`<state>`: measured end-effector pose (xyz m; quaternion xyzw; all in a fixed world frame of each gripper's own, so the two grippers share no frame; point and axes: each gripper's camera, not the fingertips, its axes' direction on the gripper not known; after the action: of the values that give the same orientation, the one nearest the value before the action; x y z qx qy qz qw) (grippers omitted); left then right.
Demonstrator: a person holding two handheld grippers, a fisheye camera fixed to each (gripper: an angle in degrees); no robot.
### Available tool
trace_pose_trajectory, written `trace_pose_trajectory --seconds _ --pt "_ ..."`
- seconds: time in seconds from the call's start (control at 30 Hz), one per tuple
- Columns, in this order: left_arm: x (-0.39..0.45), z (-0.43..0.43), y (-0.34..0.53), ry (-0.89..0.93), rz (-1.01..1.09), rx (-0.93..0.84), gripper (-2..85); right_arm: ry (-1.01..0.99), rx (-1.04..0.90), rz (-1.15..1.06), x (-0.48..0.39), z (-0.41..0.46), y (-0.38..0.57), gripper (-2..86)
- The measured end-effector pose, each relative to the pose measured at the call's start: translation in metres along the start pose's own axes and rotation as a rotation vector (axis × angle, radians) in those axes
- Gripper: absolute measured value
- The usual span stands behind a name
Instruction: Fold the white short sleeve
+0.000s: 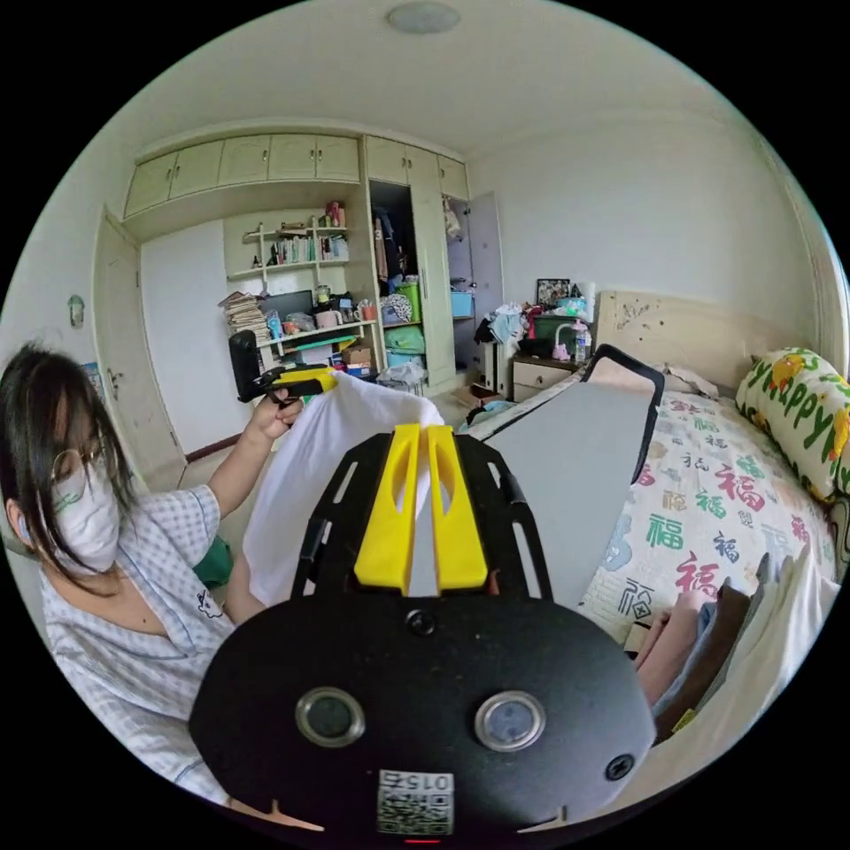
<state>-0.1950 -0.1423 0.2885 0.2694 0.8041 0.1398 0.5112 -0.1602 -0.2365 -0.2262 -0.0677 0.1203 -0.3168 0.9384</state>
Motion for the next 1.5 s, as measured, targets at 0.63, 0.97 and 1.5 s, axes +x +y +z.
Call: trace_pose_trajectory --seconds 0.63,0.97,1.5 --pt "-0.152 0.212 0.081 0.041 -0.281 -0.422 11.5 0.146 -0.332 0.285 0.195 0.196 0.048 7.3" --pt "-0.026 0.168 0.086 0.397 -0.008 -0.474 12.7 -0.044 -0.481 -0.204 0.016 0.159 0.116 9.5" --pt "-0.004 0.203 0.06 0.458 0.058 -0.633 6.9 0.132 -0.572 -0.15 -0.011 0.137 0.174 2.6"
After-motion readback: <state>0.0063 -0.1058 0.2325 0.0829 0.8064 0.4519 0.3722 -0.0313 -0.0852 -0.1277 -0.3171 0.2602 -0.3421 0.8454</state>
